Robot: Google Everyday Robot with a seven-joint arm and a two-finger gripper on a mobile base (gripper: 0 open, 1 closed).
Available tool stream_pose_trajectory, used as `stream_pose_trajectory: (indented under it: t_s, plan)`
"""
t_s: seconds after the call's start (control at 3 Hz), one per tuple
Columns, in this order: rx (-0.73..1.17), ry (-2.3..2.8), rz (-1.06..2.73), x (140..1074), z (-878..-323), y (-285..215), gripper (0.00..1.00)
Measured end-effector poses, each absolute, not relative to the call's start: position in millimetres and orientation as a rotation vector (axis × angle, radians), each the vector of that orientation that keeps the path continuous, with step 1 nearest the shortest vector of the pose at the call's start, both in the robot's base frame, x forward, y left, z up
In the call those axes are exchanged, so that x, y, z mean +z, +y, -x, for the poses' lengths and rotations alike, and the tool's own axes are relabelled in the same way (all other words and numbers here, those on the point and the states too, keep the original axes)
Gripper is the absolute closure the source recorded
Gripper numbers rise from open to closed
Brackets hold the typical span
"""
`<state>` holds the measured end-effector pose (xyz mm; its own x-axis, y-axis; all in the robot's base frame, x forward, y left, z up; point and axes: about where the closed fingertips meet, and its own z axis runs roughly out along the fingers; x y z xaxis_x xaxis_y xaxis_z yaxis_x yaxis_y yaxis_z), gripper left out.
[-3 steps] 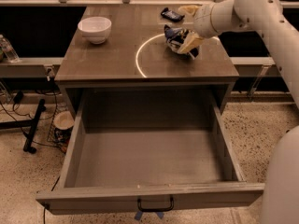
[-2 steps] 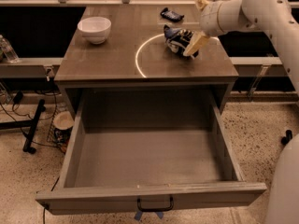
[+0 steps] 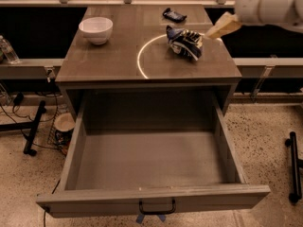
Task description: Pick blue chip bag from top drawer and place on counter
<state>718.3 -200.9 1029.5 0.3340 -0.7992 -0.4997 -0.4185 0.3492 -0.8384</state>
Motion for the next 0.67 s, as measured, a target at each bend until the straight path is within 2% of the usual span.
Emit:
stream_pose_trajectory:
  t_s: [0.33,0.67]
  plan:
    - [-0.537,1.193,1.183,1093.6,-662.8,-207.4,0.0]
    - [-0.63,1.143,1.103,1131.9,-645.8,-215.8,0.0]
